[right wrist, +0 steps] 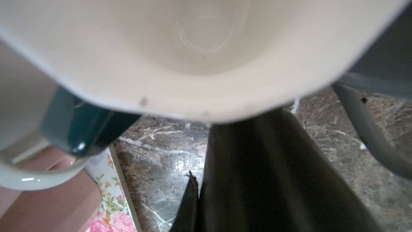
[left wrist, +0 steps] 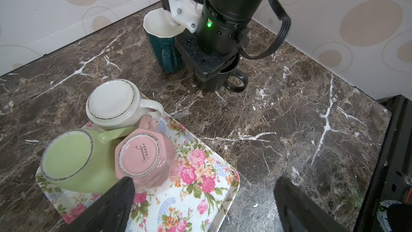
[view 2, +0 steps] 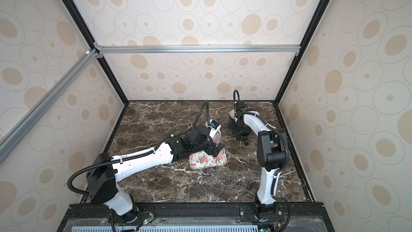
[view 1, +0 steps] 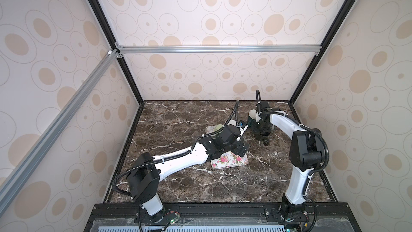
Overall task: Turn the mug right side up
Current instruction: Place the mug at the top-right of the table, then pick up the mug from the tray.
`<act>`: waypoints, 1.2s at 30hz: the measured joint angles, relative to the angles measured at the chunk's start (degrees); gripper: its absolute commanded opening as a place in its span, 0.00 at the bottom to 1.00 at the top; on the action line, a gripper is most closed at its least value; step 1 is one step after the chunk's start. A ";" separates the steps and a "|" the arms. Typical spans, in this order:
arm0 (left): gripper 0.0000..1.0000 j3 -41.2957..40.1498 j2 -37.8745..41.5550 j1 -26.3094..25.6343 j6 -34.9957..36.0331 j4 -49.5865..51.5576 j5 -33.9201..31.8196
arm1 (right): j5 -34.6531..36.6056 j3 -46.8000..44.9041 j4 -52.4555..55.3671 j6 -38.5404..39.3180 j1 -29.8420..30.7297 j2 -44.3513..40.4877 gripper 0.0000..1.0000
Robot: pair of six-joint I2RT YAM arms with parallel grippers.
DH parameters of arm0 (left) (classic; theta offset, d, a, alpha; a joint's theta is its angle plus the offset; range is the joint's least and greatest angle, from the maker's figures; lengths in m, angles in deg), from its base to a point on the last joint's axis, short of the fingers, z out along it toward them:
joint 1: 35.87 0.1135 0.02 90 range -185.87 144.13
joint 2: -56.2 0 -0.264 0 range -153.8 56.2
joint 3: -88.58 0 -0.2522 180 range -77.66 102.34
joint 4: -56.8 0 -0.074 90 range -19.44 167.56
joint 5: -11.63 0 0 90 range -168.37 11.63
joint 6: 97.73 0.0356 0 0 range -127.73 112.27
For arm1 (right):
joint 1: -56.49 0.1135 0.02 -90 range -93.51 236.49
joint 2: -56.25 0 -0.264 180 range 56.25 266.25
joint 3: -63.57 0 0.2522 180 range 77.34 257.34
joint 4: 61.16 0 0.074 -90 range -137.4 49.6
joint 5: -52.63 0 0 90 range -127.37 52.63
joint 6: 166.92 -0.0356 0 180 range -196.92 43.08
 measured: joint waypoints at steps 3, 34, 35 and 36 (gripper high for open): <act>0.98 -0.02 0.09 0.00 0.02 -0.09 0.02 | -0.24 0.72 3.02 1.33 -0.02 0.15 0.02; 0.98 -5.38 10.62 0.11 -1.03 -2.60 -5.03 | -24.59 -30.99 -32.33 -7.06 3.08 -24.76 0.68; 0.98 -5.44 10.71 0.15 -1.03 -2.56 -5.38 | -24.85 -31.30 -33.77 -7.67 3.93 -23.93 0.68; 0.98 -5.44 10.71 0.17 -1.03 -2.54 -5.68 | -24.74 -31.30 -34.91 -8.04 4.68 -23.12 0.67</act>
